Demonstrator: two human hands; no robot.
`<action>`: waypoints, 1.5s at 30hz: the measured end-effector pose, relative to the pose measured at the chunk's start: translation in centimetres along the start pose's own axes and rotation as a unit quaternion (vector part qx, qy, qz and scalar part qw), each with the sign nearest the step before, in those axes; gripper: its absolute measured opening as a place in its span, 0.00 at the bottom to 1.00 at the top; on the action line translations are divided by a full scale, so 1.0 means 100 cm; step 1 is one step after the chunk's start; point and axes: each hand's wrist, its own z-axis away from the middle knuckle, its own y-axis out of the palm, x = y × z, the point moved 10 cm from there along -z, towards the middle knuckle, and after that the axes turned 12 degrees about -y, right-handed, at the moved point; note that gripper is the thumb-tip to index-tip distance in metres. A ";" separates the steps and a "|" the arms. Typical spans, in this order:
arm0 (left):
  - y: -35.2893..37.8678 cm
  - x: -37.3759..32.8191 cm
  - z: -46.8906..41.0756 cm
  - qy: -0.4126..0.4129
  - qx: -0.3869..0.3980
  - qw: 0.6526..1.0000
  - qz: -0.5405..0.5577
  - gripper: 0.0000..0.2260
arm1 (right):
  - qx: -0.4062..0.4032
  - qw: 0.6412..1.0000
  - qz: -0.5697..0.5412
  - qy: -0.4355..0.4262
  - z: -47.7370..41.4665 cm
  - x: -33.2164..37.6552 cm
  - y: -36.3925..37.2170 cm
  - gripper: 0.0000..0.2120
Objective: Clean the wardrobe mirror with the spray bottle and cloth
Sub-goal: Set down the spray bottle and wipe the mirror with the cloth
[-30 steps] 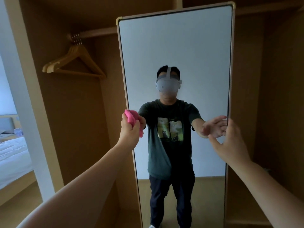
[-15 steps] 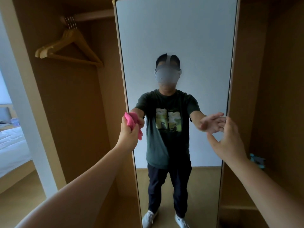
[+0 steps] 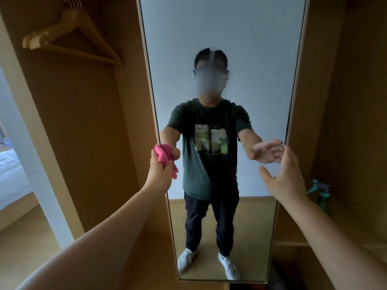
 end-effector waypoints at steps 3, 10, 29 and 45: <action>0.003 0.009 0.007 -0.001 0.007 1.000 -0.002 0.17 | 0.006 1.000 -0.002 0.014 0.010 -0.005 0.005 0.40; 0.010 0.031 0.022 -0.005 0.021 1.000 -0.003 0.17 | 0.027 0.998 -0.022 0.050 0.034 -0.021 0.018 0.39; 0.023 0.101 0.038 -0.045 0.030 0.997 -0.051 0.21 | 0.040 0.977 -0.134 0.158 0.080 -0.078 0.059 0.22; 0.035 0.152 0.048 -0.059 0.028 0.994 -0.082 0.17 | 0.001 0.974 -0.125 0.190 0.118 -0.126 0.083 0.19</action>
